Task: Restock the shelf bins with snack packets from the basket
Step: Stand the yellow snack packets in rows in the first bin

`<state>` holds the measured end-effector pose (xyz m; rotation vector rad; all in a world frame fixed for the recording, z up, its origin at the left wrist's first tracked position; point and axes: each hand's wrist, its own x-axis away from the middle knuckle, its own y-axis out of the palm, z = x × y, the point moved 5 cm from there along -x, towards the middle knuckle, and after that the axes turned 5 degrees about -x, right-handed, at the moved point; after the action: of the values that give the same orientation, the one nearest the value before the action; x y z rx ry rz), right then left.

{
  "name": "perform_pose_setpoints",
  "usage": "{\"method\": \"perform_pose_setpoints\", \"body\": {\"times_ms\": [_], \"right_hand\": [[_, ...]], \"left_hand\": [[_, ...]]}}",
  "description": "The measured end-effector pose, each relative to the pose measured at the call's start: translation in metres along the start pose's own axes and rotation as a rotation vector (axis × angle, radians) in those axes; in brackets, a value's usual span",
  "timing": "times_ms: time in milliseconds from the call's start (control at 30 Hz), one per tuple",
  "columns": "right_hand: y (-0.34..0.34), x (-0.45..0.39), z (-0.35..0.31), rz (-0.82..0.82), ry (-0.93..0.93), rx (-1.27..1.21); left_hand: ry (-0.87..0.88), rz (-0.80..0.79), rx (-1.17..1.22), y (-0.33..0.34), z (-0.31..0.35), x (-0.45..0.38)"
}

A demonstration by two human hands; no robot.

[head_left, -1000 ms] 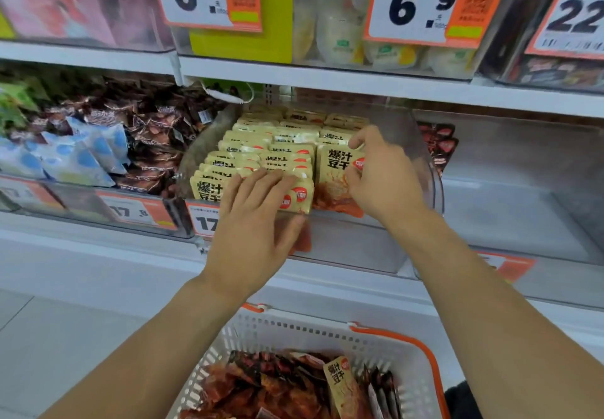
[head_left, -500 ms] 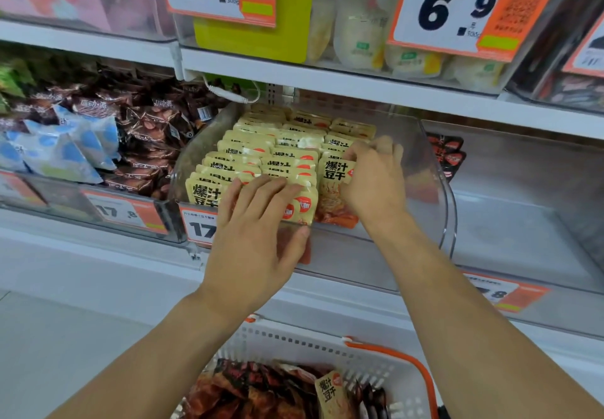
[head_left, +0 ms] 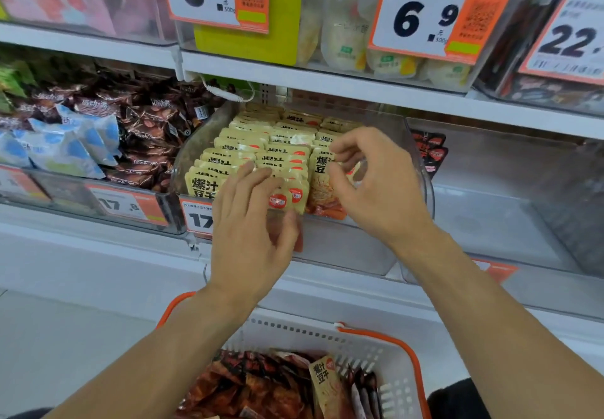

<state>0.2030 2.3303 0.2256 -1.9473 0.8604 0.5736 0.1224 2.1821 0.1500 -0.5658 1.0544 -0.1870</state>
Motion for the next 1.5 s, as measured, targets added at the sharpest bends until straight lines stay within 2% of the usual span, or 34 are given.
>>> {"method": "perform_pose_setpoints", "body": {"times_ms": [67,133,200,333,400,467,533,733,867,1000,1133,1200,1267,1300,1400,1433,1500], "right_hand": [[-0.001,0.027,-0.016,-0.055,-0.072,-0.097],[0.007,0.06,-0.016,-0.176,-0.072,-0.207],[0.019,0.098,0.003,-0.347,0.032,-0.25],[0.05,0.192,0.074,-0.714,0.377,-0.092],[0.056,0.238,0.1,-0.901,0.563,0.006],[0.056,0.277,0.111,-1.056,0.715,0.056],[0.056,0.305,0.113,-1.153,0.796,0.039],[0.069,0.334,0.114,-1.292,0.894,-0.002],[0.074,0.332,0.121,-1.379,0.966,-0.082],[0.084,0.343,0.117,-1.469,0.951,-0.072],[0.095,0.34,0.121,-1.343,0.964,-0.063],[0.093,0.322,0.127,-1.159,0.913,0.042],[0.089,0.297,0.126,-1.019,0.852,0.062],[0.086,0.281,0.121,-1.029,0.815,0.065],[0.081,0.228,0.1,-1.236,0.633,0.17],[0.077,0.208,0.092,-1.251,0.584,0.207],[0.065,0.166,0.074,-1.18,0.491,0.259]], "left_hand": [[-0.003,0.09,0.04,-0.003,0.011,0.018],[-0.098,-0.011,0.12,0.008,0.018,0.045],[-0.318,-0.274,0.195,0.034,0.018,0.08],[-0.812,-0.861,0.158,0.097,-0.001,0.175],[-0.971,-1.023,0.117,0.114,-0.01,0.229],[-1.115,-1.052,0.092,0.119,-0.018,0.275],[-1.25,-1.011,0.129,0.124,-0.022,0.309],[-1.435,-0.857,0.331,0.129,-0.012,0.336],[-1.359,-0.901,0.449,0.138,-0.001,0.325],[-1.216,-0.96,0.314,0.145,0.005,0.317],[-1.046,-1.003,0.11,0.134,-0.003,0.308],[-0.991,-1.139,0.133,0.129,-0.007,0.29],[-0.848,-1.323,0.188,0.122,-0.008,0.258],[-0.75,-1.397,0.203,0.117,-0.009,0.237],[-0.507,-1.509,0.21,0.098,-0.005,0.171],[-0.442,-1.503,0.199,0.091,-0.002,0.148],[-0.404,-1.445,0.227,0.076,0.002,0.105]]}}
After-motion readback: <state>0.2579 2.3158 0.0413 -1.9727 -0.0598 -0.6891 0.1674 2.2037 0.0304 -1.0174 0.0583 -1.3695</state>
